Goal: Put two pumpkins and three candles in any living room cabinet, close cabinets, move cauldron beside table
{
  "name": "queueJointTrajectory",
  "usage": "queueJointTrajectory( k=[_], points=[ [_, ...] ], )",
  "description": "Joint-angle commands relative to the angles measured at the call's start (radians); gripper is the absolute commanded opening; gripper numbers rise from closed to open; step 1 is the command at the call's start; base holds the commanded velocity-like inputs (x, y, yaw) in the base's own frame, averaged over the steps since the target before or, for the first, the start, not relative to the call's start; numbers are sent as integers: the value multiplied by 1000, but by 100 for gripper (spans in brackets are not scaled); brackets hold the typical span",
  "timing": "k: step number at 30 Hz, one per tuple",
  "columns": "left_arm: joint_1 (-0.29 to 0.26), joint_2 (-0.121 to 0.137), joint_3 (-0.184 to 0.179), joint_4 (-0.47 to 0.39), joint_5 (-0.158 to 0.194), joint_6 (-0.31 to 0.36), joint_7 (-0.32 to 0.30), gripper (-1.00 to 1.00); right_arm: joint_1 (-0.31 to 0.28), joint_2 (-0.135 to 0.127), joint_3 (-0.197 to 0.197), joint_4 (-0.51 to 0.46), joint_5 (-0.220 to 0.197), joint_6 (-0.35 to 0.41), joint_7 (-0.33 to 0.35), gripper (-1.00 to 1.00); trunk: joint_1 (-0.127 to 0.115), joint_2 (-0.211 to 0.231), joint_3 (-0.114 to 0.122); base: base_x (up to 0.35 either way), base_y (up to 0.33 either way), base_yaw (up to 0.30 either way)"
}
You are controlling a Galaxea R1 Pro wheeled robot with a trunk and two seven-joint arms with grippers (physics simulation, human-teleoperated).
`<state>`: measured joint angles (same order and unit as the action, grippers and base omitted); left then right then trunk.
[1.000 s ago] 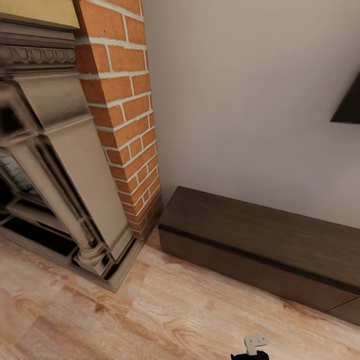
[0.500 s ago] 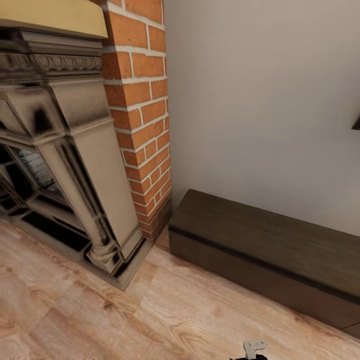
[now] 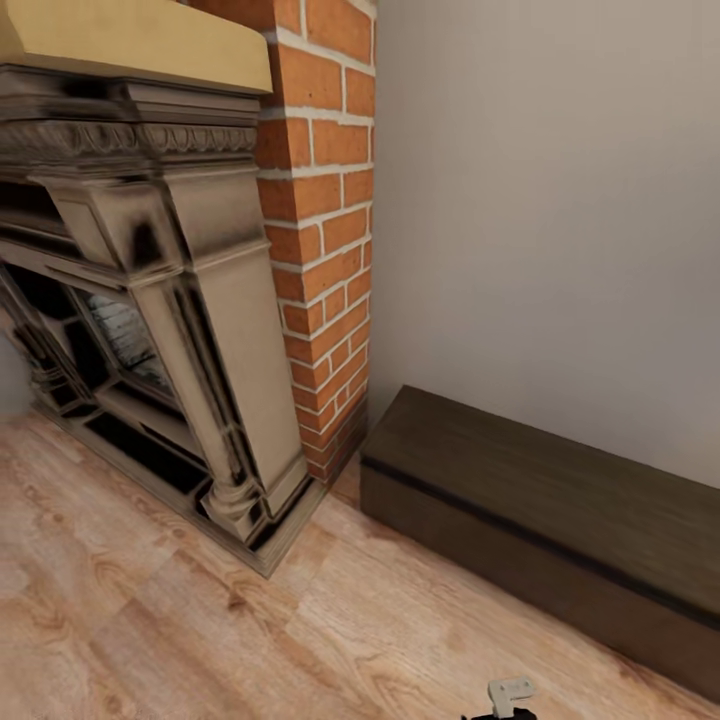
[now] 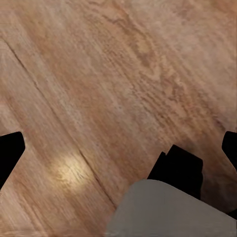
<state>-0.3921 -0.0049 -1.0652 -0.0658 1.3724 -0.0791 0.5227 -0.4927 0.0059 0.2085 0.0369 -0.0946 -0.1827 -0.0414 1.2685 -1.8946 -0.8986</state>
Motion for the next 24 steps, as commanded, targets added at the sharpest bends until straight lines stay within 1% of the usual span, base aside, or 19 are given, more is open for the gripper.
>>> queueJointTrajectory(
  k=[1, 9, 13, 15, 20, 24],
  points=[
    [10, 0, -1, 1, -1, -1, -1, 100, 0, -1, 0, 0, 0, 0, 0, 100, 0, 0, 1, 0, 0, 209],
    [24, 0, -1, 3, -1, -4, -3, 100, 0, 4, 4, 1, 10, 0, 2, 100, 0, 0, 3, 0, 0, 268],
    [24, 0, -1, 3, -1, -4, -3, 100, 0, -2, 5, 1, 11, 0, 9, 100, 0, 0, 3, 0, 0, 296],
    [24, 3, -1, 3, -1, -4, -3, 100, 0, 0, 7, 0, 12, 0, 10, 100, 0, 0, 2, 0, 0, 297],
    [24, 10, -1, 3, -1, -4, -3, 100, 0, 4, 11, 3, 33, 2, 10, 100, 0, 0, 2, 0, 0, 297],
    [24, 12, -1, 3, -1, -4, -3, 100, 0, 1, 11, 3, 37, 2, 9, 100, 0, 0, 1, 0, 0, 297]
  ],
)
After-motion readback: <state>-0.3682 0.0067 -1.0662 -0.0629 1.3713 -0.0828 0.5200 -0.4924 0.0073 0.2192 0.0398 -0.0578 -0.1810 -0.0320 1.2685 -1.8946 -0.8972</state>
